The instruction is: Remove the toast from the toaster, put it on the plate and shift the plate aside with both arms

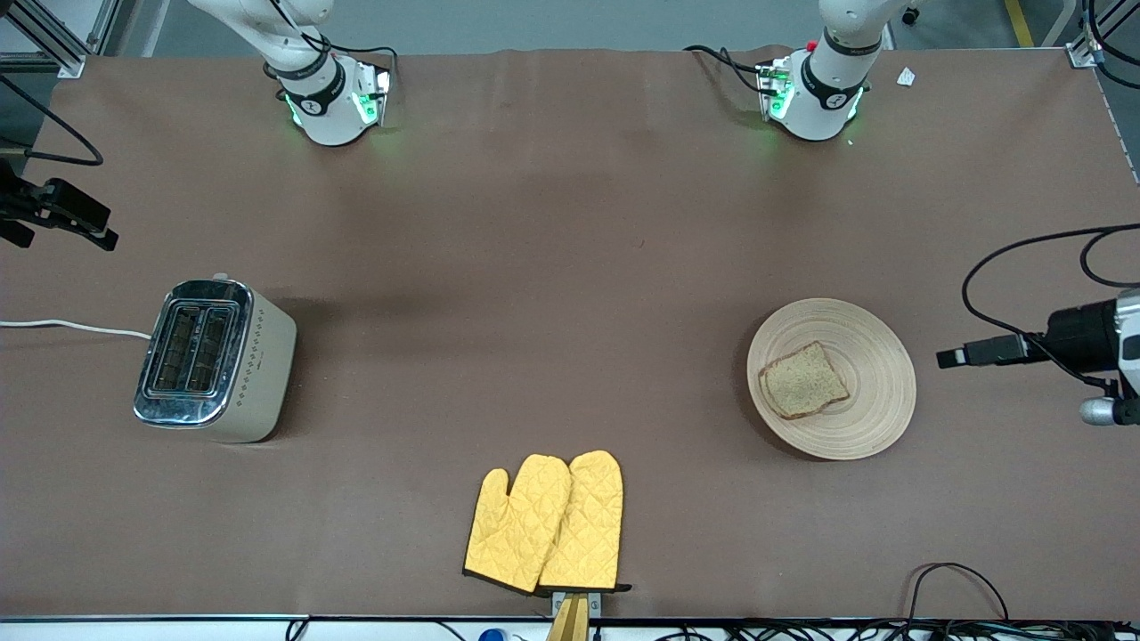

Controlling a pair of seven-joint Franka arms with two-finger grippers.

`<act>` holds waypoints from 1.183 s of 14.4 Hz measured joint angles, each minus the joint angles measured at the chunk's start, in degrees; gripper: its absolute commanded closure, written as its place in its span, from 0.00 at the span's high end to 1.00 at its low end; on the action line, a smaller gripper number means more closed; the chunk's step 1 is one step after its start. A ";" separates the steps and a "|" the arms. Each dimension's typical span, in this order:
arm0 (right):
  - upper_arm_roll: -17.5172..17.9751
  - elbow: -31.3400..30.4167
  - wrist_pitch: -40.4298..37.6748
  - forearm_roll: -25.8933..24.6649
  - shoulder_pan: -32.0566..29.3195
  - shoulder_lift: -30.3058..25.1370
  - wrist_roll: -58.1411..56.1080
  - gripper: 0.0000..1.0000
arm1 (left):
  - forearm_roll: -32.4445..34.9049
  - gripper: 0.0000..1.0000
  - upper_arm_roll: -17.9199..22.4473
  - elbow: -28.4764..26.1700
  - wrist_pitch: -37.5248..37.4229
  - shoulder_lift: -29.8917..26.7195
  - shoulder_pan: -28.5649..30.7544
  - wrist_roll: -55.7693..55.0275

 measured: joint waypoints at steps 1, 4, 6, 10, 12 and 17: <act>-0.01 0.00 0.00 0.00 0.00 0.00 0.00 1.00 | 2.89 1.00 -1.83 0.00 -0.38 -1.14 0.00 -2.00; -0.04 -0.01 0.00 0.00 -0.01 0.01 0.00 1.00 | 8.80 1.00 -6.26 -0.03 -3.47 -4.52 -0.45 -5.96; -0.07 -0.01 0.00 0.00 -0.02 0.01 0.00 1.00 | 12.36 1.00 -5.56 -0.05 -5.37 -7.02 -3.76 -6.37; -0.11 -0.01 0.00 0.49 -0.03 0.01 0.00 1.00 | 15.52 1.00 7.16 -0.06 -8.03 -13.22 -16.79 -6.10; -0.12 -0.01 0.00 0.57 -0.04 0.02 0.00 1.00 | 15.56 1.00 12.73 -0.06 -9.32 -16.02 -20.76 -4.07; -0.18 -0.02 0.00 0.69 -0.36 0.02 0.01 1.00 | 15.56 1.00 28.95 -0.09 -13.74 -21.18 -34.15 2.22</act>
